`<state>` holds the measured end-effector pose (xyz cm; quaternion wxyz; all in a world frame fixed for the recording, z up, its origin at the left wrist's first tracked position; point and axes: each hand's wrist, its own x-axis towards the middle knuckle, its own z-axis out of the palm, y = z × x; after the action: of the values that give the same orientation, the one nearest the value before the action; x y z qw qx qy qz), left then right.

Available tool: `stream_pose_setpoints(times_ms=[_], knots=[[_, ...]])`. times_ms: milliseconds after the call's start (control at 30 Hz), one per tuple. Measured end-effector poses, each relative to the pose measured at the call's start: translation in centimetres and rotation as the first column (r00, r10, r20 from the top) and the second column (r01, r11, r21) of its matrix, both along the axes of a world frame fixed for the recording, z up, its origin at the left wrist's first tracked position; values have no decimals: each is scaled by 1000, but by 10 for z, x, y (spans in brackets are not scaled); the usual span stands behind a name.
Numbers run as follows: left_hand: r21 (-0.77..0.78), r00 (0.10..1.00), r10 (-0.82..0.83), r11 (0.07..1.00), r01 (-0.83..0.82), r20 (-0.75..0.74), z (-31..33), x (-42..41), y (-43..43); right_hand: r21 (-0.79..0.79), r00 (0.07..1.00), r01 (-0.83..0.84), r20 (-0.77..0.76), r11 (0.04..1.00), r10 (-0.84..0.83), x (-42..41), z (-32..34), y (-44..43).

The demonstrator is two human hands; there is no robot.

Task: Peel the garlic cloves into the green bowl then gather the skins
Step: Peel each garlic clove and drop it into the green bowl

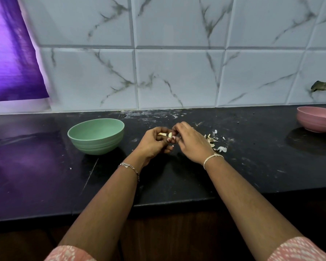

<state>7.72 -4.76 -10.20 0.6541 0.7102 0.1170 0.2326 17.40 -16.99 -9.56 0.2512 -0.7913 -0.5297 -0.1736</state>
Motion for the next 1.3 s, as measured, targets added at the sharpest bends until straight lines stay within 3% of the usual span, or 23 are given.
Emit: stream_pose_setpoints(times_ms=[100,167,267,333,500,667,900,1000,1100,1200,1300], knots=[[80,999,33,996,-35,14,1,0,-1,163,954,56,-301,985,-4,0,2,4],[139,997,66,988,-69,29,2,0,-3,266,851,125,-524,956,35,0,4,7],[231,991,123,964,-132,55,2,1,-3,360,688,168,-709,918,152,-2,5,7],[297,985,158,939,-173,74,3,1,-4,396,604,150,-762,906,232,-4,6,5],[419,971,214,876,-239,108,4,0,-4,440,513,167,-803,883,303,-7,9,3],[443,958,252,849,-288,139,4,0,-1,452,404,166,-842,876,358,-8,9,3],[424,938,314,836,-347,149,4,0,-3,467,489,142,-800,873,349,-9,7,4],[408,936,325,842,-352,137,5,1,-3,469,610,135,-734,873,299,-7,5,7],[336,944,308,882,-330,119,4,2,-2,418,768,151,-620,896,160,-2,2,10],[126,964,237,959,-252,124,5,1,0,314,881,235,-469,920,-65,0,1,6],[-56,978,147,989,-140,147,7,-1,-1,219,901,379,-311,899,-304,7,4,-4]])
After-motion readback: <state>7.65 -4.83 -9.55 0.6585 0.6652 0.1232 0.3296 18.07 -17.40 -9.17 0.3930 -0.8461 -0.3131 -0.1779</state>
